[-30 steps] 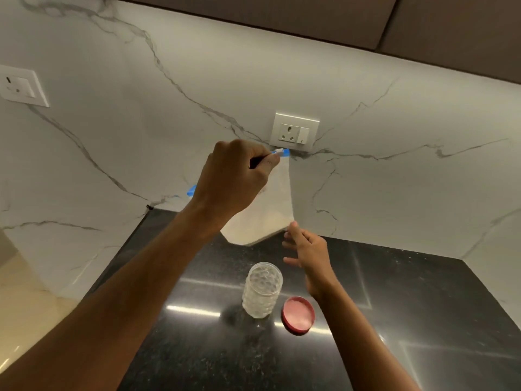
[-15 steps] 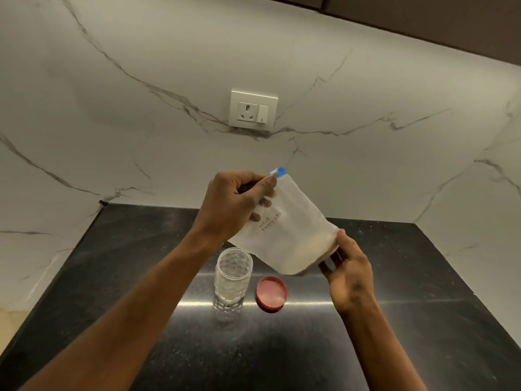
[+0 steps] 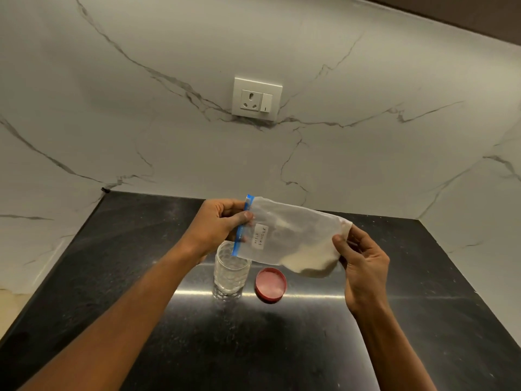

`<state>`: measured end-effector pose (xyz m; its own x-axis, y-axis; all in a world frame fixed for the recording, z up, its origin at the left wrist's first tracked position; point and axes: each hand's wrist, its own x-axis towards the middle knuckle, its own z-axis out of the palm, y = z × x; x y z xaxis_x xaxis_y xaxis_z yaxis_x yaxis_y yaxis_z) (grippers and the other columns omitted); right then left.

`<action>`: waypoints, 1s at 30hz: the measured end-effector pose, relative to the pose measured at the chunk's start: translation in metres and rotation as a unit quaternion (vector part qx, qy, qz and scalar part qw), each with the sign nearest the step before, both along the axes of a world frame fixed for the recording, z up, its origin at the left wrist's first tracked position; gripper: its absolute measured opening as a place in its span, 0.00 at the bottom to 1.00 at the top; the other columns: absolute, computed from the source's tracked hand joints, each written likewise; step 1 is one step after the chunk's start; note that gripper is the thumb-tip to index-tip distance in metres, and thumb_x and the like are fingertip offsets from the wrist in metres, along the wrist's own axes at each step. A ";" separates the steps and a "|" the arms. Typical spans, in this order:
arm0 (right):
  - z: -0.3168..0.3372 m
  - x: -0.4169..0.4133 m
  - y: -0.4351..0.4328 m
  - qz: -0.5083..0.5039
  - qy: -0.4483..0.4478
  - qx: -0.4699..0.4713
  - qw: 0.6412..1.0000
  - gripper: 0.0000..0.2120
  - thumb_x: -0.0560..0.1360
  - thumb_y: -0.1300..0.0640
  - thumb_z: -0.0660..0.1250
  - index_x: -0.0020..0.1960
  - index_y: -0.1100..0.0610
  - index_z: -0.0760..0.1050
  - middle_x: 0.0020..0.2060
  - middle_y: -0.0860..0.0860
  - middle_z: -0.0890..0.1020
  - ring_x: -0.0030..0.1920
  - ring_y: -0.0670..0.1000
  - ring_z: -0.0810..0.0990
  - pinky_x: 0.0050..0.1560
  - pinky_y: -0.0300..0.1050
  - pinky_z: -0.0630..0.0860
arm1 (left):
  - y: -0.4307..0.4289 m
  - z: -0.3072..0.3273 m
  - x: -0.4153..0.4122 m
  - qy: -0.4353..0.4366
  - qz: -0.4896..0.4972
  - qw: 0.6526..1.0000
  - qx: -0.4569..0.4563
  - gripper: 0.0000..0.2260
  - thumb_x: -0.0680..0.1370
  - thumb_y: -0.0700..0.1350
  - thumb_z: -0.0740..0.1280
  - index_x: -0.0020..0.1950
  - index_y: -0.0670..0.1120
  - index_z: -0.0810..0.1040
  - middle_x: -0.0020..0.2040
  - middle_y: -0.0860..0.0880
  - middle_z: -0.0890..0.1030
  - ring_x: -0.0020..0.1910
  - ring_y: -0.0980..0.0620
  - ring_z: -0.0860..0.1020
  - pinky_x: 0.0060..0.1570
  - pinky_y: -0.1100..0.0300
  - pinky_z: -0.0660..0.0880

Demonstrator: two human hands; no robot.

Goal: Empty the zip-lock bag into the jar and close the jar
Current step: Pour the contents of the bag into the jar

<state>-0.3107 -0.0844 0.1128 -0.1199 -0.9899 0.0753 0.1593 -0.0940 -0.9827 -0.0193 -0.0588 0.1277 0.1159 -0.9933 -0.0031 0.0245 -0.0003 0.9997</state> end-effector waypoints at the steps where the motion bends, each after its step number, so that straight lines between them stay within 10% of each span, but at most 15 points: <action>1: 0.002 0.001 0.001 0.006 0.009 -0.013 1.000 0.14 0.74 0.59 0.74 0.58 0.47 0.84 0.52 0.49 0.88 0.54 0.53 0.87 0.50 0.45 0.86 | 0.001 -0.003 0.002 0.000 0.002 1.000 -0.002 0.08 0.81 0.38 0.72 0.58 0.48 0.85 0.50 0.51 0.90 0.50 0.50 0.89 0.38 0.60 0.85; 17: 0.034 0.012 -0.004 0.070 0.114 -0.149 0.980 0.16 0.72 0.62 0.78 0.59 0.58 0.85 0.48 0.49 0.89 0.51 0.51 0.88 0.52 0.42 0.85 | 0.009 -0.031 0.014 0.018 0.108 0.994 -0.016 0.08 0.81 0.41 0.72 0.59 0.48 0.86 0.49 0.52 0.90 0.50 0.52 0.89 0.43 0.63 0.85; 30: 0.040 0.035 0.000 0.039 0.133 -0.243 0.960 0.13 0.75 0.62 0.77 0.54 0.46 0.85 0.48 0.47 0.88 0.49 0.50 0.88 0.52 0.36 0.82 | 0.007 -0.041 0.011 0.072 0.133 0.988 -0.005 0.08 0.82 0.39 0.71 0.59 0.46 0.85 0.50 0.51 0.90 0.50 0.52 0.89 0.43 0.62 0.85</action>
